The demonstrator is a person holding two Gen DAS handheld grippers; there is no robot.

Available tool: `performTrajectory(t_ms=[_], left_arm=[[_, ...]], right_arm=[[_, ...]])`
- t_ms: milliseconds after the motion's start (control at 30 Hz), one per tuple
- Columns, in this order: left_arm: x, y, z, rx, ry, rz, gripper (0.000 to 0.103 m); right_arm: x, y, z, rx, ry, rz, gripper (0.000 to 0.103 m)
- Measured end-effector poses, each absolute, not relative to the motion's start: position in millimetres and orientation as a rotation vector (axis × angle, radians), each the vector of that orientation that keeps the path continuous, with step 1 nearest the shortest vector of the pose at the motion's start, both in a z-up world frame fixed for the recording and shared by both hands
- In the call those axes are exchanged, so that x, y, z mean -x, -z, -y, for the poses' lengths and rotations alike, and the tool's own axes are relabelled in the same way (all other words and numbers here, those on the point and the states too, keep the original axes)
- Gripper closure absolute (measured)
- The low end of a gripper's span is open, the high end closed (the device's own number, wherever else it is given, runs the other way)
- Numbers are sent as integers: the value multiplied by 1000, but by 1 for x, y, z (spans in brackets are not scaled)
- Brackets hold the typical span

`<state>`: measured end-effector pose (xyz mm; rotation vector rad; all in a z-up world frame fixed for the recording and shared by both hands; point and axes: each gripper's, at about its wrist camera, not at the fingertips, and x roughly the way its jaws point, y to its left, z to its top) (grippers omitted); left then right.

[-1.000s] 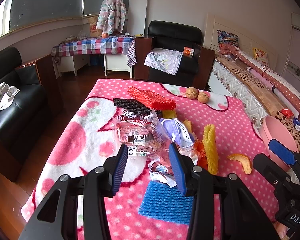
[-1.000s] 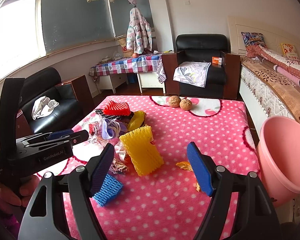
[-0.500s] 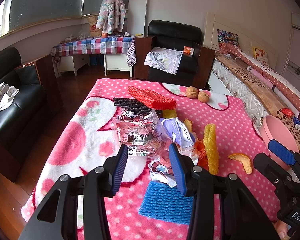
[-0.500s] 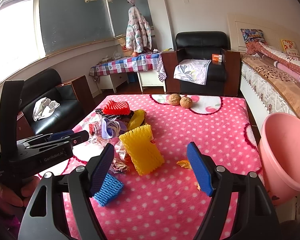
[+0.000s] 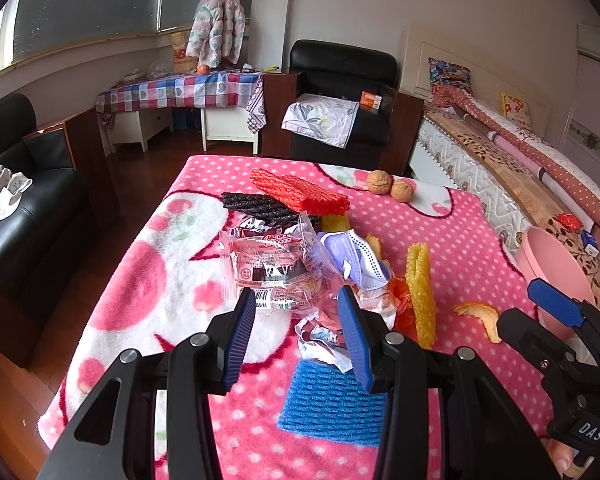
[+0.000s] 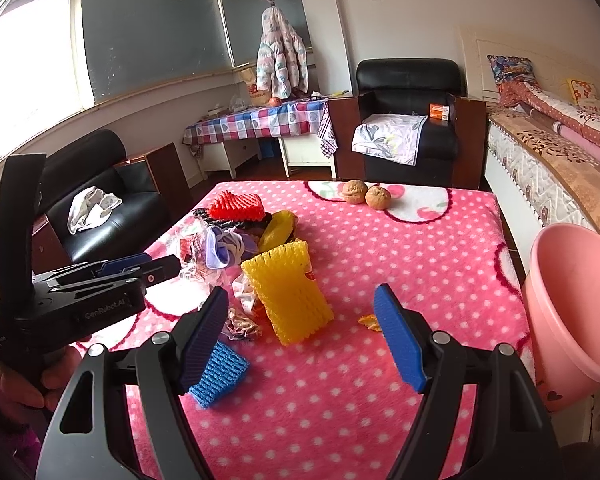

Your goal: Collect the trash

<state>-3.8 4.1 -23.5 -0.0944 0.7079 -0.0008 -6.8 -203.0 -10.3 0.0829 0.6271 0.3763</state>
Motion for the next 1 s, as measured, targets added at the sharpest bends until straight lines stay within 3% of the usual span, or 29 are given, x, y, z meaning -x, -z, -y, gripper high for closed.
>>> performTrajectory(t_ms=[567, 1000], left_arm=[[3, 25, -27, 175, 73, -709, 60], [-1, 27, -26, 178, 99, -712, 60]], right_arm=[[-4, 25, 190, -63, -415, -695, 38], [-39, 37, 159, -19, -437, -776, 58]])
